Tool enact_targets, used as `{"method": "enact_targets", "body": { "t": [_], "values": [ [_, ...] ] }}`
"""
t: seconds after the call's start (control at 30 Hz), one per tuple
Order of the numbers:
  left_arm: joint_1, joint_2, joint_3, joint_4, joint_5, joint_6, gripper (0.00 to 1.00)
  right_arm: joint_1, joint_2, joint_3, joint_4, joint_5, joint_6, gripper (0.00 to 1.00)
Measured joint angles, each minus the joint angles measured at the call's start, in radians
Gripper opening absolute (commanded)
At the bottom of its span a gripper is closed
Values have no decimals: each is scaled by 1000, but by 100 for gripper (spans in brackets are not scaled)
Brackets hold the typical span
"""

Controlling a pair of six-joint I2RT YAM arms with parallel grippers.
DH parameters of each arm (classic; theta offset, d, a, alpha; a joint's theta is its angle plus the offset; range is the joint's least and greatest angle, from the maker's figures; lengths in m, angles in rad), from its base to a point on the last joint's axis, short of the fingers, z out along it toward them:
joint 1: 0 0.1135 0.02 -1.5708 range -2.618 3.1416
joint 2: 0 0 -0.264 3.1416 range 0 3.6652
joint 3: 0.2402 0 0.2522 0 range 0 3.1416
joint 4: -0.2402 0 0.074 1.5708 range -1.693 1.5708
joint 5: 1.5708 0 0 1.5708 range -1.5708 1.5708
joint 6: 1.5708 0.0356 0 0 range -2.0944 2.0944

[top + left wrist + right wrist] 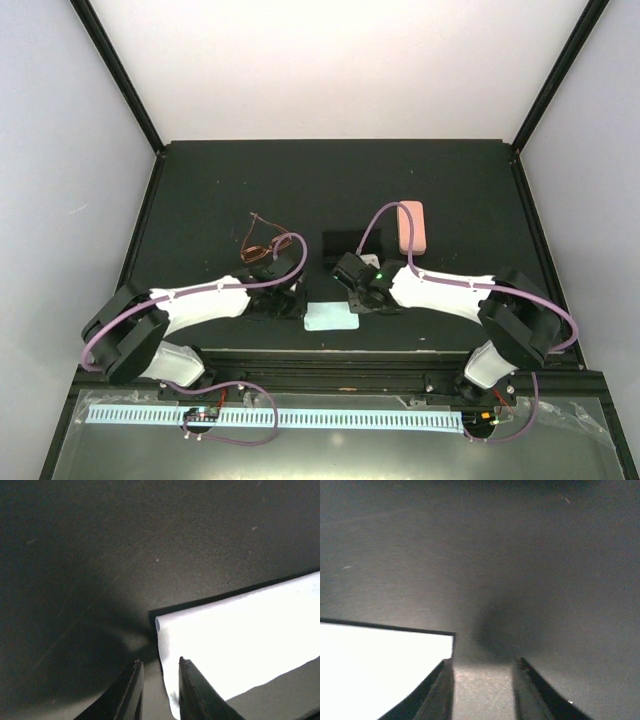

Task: Organize the sunglasses
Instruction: Fold the glasses cleaning cloth at the center of the board, then pick up the glasses cleaning cloth from the center of the board.

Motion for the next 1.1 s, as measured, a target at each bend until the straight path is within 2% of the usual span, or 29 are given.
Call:
{"method": "enact_targets", "body": {
  "t": [0.07,0.23,0.5,0.7,1.1],
  "values": [
    [0,-32,0,-27,-5,0,35,23,0,28,-16,17,0,44],
    [0,-78,2,-73,-15,-21,36,59,6,42,-15,5,-5,43],
    [0,-28,2,-67,21,-40,34,64,63,35,2,-45,-11,34],
    [0,-3,2,-45,54,-55,31,64,84,22,31,-90,-17,22],
    [0,43,15,3,93,-82,17,63,84,9,71,-121,-22,1]
  ]
}}
